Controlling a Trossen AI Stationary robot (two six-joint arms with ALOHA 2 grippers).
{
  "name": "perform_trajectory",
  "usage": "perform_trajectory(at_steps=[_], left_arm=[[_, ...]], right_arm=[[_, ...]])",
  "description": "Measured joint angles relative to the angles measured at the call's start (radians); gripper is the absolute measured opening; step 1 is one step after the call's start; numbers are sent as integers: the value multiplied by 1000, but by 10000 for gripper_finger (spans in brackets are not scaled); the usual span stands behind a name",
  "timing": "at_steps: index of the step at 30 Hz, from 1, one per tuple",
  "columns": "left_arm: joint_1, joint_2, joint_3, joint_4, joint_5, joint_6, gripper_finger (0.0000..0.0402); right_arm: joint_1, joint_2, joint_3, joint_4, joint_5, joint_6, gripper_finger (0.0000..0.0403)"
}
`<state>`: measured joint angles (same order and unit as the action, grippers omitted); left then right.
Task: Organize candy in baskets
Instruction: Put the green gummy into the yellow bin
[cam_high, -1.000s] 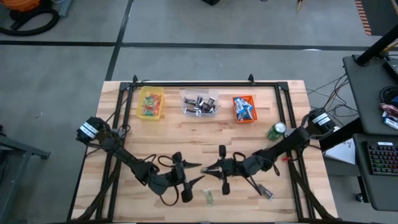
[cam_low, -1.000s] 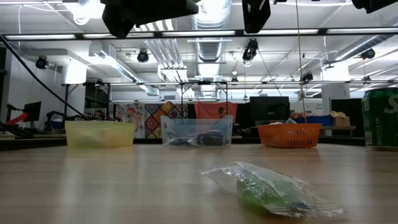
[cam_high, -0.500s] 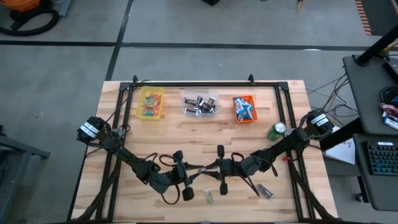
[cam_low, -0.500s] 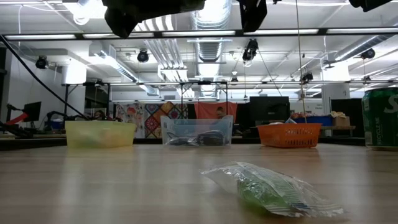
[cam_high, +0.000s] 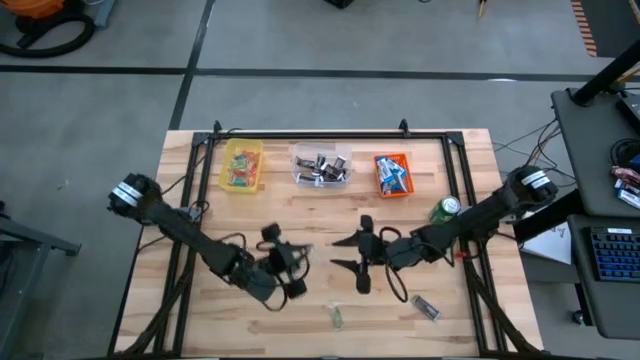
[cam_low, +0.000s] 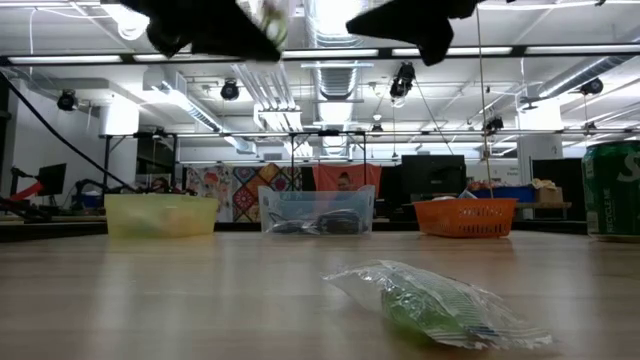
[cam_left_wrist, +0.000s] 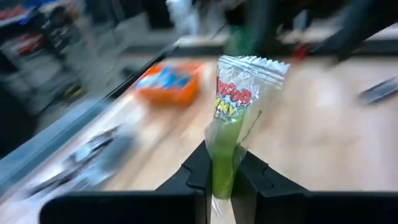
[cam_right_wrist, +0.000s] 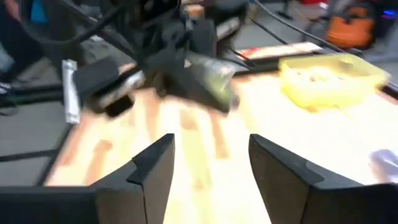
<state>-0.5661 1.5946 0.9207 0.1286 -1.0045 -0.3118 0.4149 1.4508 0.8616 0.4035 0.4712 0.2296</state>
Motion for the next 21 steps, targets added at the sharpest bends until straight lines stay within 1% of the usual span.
perform_trajectory(at_steps=[3, 6, 9, 11, 13, 14, 18, 21], left_arm=[[59, -85, 0, -339, -1, -166, 14], [147, -157, 0, -703, 5, -357, 14], [277, -209, 0, -1000, 41, -525, 14], [385, -233, 0, -1145, 76, -584, 14], [499, -251, 0, -1217, 116, -590, 14], [555, -256, 0, -1228, 138, -565, 13], [768, -261, 0, -1194, 202, -380, 14], [898, -257, 0, -1132, 296, -238, 21]], right_arm=[[-3, -38, 0, -107, 47, 28, 203], [-7, -58, 0, -190, 54, 67, 205], [-9, -59, -1, -213, 54, 90, 206], [-12, -47, -2, -208, 56, 97, 206], [-14, -39, -3, -216, 54, 98, 206], [-17, -32, -3, -215, 54, 101, 206], [-27, -19, -3, -215, 54, 114, 206], [-31, -15, -3, -216, 54, 114, 206]])
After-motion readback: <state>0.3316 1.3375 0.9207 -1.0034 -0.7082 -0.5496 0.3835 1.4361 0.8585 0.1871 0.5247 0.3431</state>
